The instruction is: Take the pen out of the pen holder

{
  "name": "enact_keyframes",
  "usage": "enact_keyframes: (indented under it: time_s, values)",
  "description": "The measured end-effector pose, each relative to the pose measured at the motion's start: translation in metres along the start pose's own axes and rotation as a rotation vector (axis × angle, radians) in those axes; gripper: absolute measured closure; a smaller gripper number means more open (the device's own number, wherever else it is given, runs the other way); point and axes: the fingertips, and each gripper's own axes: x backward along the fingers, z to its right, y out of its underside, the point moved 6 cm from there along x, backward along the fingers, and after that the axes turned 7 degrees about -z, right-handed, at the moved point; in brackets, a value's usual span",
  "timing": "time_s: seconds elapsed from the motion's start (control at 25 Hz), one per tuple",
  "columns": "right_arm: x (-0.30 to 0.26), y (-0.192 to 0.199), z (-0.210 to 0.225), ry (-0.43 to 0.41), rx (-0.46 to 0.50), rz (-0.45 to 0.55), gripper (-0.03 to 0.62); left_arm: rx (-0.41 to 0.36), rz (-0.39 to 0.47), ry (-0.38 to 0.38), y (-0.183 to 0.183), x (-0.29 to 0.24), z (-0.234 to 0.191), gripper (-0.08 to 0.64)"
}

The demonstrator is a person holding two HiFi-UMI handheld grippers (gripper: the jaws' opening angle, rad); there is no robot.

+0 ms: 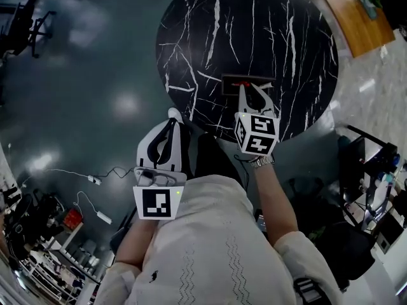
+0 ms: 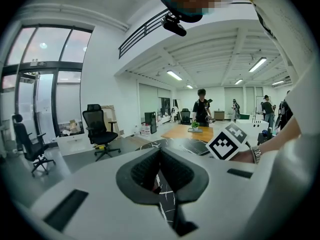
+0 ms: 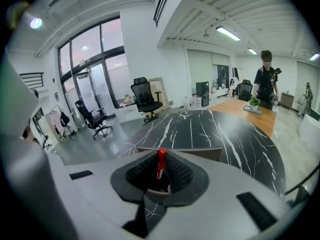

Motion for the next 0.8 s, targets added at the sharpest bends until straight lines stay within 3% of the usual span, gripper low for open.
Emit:
enact_keyframes:
  time_s: [0.24, 0.44, 0.64, 0.8]
  values:
    - [0.050, -0.015, -0.018, 0.046, 0.023, 0.090, 0.532, 0.010, 0.029, 0.032, 0.005, 0.014, -0.008, 0.548]
    - [0.112, -0.031, -0.033, 0.104, 0.078, 0.197, 0.532, -0.016, 0.071, 0.109, 0.007, 0.021, 0.000, 0.548]
    - [0.159, -0.028, -0.058, 0.126, 0.158, 0.232, 0.532, -0.017, 0.090, 0.180, 0.010, 0.034, 0.020, 0.548]
    - [0.179, -0.017, -0.066, 0.132, 0.146, 0.238, 0.532, -0.056, 0.078, 0.229, 0.012, 0.037, 0.031, 0.548]
